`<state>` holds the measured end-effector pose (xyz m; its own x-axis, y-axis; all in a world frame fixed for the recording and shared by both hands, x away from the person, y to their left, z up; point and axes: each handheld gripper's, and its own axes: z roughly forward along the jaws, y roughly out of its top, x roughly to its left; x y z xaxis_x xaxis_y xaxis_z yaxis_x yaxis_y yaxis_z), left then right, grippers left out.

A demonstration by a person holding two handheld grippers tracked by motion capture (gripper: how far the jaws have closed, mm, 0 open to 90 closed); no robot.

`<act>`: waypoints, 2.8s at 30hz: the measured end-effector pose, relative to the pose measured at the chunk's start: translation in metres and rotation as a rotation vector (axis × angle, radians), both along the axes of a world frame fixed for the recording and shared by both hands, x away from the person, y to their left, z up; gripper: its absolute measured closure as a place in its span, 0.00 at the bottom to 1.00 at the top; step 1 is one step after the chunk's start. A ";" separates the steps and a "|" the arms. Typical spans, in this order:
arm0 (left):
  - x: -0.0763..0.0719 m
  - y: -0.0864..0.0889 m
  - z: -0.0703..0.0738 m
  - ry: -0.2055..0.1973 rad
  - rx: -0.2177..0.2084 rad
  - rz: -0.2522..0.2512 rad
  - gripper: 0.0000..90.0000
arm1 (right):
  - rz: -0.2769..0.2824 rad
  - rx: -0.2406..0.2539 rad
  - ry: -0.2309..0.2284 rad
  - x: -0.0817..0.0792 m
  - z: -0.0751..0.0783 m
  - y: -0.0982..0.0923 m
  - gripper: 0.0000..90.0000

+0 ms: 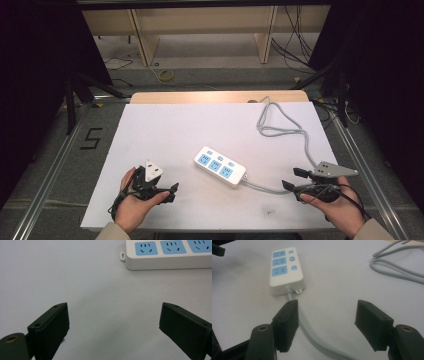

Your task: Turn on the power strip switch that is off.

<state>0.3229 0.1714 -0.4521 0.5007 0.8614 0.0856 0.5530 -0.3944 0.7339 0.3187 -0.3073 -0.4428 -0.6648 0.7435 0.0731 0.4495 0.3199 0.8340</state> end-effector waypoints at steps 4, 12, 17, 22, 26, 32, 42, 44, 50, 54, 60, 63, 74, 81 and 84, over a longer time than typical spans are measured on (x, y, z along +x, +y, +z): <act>0.001 -0.003 -0.001 -0.003 0.006 -0.003 0.10 | 0.002 -0.008 0.006 -0.001 0.001 0.000 0.48; 0.001 -0.002 -0.001 -0.004 0.007 0.003 0.11 | 0.016 -0.062 -0.016 -0.002 0.008 0.004 0.89; 0.001 -0.004 -0.001 -0.001 0.005 0.004 0.12 | 0.035 -0.079 -0.026 0.000 0.012 0.008 1.00; 0.002 -0.004 -0.001 0.001 0.008 0.002 0.12 | 0.039 -0.079 -0.026 0.003 0.013 0.010 1.00; 0.002 -0.005 -0.001 -0.002 0.008 0.002 0.12 | 0.044 -0.080 -0.018 0.007 0.014 0.015 1.00; 0.003 -0.004 0.000 -0.001 0.002 0.014 0.13 | 0.063 -0.084 -0.018 0.011 0.017 0.022 1.00; 0.003 -0.005 0.000 -0.001 0.002 0.012 0.13 | 0.065 -0.083 -0.013 0.014 0.018 0.027 1.00; 0.003 -0.006 0.000 -0.001 0.005 0.010 0.13 | 0.065 -0.084 -0.012 0.015 0.018 0.028 1.00; 0.003 -0.006 0.000 0.001 0.006 0.010 0.13 | 0.074 -0.092 -0.017 0.018 0.019 0.031 1.00; 0.003 -0.006 0.000 -0.005 0.008 0.013 0.13 | 0.079 -0.092 -0.018 0.019 0.020 0.033 1.00; 0.004 -0.006 0.000 -0.004 0.013 0.007 0.13 | 0.085 -0.092 -0.017 0.024 0.020 0.040 1.00; 0.004 -0.006 0.000 -0.007 0.010 0.009 0.13 | 0.086 -0.092 -0.015 0.026 0.021 0.043 1.00; 0.004 -0.007 0.000 -0.006 0.013 0.006 0.13 | 0.098 -0.092 -0.012 0.034 0.021 0.051 1.00; 0.004 -0.008 0.000 -0.006 0.012 0.005 0.13 | 0.104 -0.102 -0.006 0.039 0.020 0.057 1.00; 0.004 -0.008 0.000 -0.008 0.013 0.004 0.13 | 0.106 -0.107 -0.004 0.041 0.021 0.059 1.00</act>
<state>0.3271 0.1632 -0.4521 0.4964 0.8623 0.1002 0.5491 -0.4013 0.7331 0.3592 -0.2483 -0.4220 -0.7399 0.6727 -0.0052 0.4055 0.4522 0.7944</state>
